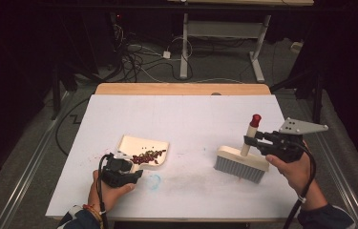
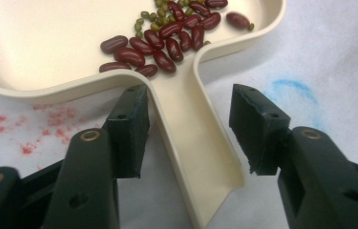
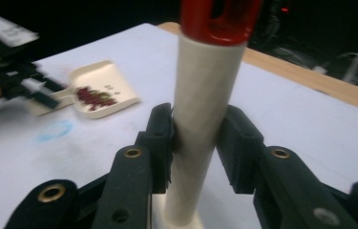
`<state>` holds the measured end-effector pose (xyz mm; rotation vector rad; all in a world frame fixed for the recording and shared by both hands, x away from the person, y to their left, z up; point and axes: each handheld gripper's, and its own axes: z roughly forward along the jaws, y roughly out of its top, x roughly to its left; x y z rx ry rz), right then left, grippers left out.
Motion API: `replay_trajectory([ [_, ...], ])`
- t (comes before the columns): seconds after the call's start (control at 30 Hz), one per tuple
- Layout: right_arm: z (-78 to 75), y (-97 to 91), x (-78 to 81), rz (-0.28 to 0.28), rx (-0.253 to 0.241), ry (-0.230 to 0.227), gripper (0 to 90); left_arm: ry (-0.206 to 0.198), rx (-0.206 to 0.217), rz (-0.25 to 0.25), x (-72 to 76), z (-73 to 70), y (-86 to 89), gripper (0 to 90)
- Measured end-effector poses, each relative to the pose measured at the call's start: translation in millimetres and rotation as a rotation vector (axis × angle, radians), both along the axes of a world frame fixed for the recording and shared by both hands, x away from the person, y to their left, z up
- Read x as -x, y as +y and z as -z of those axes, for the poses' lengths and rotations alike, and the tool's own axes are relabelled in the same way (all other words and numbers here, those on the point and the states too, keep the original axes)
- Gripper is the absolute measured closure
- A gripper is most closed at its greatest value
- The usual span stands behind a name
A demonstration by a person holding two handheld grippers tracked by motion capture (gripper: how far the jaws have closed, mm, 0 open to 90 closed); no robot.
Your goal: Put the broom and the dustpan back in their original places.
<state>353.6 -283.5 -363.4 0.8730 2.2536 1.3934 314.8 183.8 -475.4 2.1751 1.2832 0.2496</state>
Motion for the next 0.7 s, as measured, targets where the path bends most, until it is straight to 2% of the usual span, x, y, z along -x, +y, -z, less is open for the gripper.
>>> replay_trajectory([
  [0.13,4.2,5.6,-30.1,0.014,0.016,0.027,64.8,-0.020,0.032,0.014,4.1,-2.1,1.2,48.6],
  [0.23,11.3,8.5,-52.7,0.066,0.031,0.054,62.9,-0.025,0.042,0.030,7.5,-2.9,0.6,46.7],
  [0.3,16.5,11.0,-65.3,0.079,0.039,0.076,61.9,-0.017,0.055,0.039,10.1,-2.3,-0.3,46.7],
  [0.47,30.0,22.4,-90.1,0.167,0.102,0.105,58.9,-0.025,0.039,0.073,17.4,-1.5,-2.5,45.7],
  [0.5,32.4,24.2,-93.5,0.182,0.121,0.106,58.5,-0.036,0.029,0.076,17.7,-1.6,-1.8,45.3],
  [0.57,37.3,26.2,-98.1,0.219,0.130,0.111,57.6,-0.067,0.006,0.083,18.2,-3.4,0.2,40.6],
  [0.7,48.0,29.4,-105.2,0.275,0.129,0.109,55.7,-0.181,0.037,0.161,24.9,-7.6,5.8,36.5],
])
